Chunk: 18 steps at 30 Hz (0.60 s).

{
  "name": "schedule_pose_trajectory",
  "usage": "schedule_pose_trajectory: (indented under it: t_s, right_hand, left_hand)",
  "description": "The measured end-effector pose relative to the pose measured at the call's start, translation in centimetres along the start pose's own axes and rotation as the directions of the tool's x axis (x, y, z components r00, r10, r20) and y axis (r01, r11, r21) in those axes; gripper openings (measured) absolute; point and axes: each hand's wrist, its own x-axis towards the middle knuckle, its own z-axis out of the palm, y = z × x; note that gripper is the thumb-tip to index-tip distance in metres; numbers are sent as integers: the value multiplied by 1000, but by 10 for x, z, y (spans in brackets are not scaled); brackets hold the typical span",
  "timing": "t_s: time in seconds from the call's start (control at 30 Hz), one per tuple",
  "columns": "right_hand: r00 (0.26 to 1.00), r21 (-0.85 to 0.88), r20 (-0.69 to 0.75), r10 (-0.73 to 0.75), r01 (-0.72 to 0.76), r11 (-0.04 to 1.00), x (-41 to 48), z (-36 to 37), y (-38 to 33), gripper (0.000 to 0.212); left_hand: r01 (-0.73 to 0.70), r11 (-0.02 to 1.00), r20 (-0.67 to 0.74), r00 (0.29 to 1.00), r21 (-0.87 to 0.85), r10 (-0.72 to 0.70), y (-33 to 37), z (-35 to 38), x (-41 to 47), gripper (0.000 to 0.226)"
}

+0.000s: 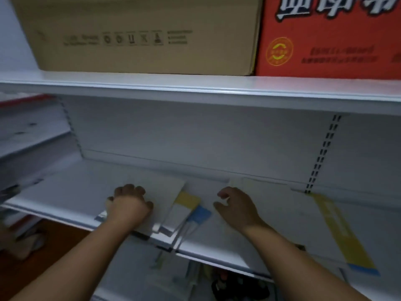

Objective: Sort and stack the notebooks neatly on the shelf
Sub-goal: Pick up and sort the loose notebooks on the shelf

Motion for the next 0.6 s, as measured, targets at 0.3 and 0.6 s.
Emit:
schedule_pose_trajectory:
  t_s: [0.3,0.6]
  right_hand:
    - [904,-376,422,72,102,921,39,69,-50,92]
    - [929,-115,350,117,-82,990,37,50,-68,28]
  left_hand:
    - [49,999,33,998,-3,-49,-61,-5,-19,58]
    - [148,884,167,983,-443,-81,-33,-21,-14,47]
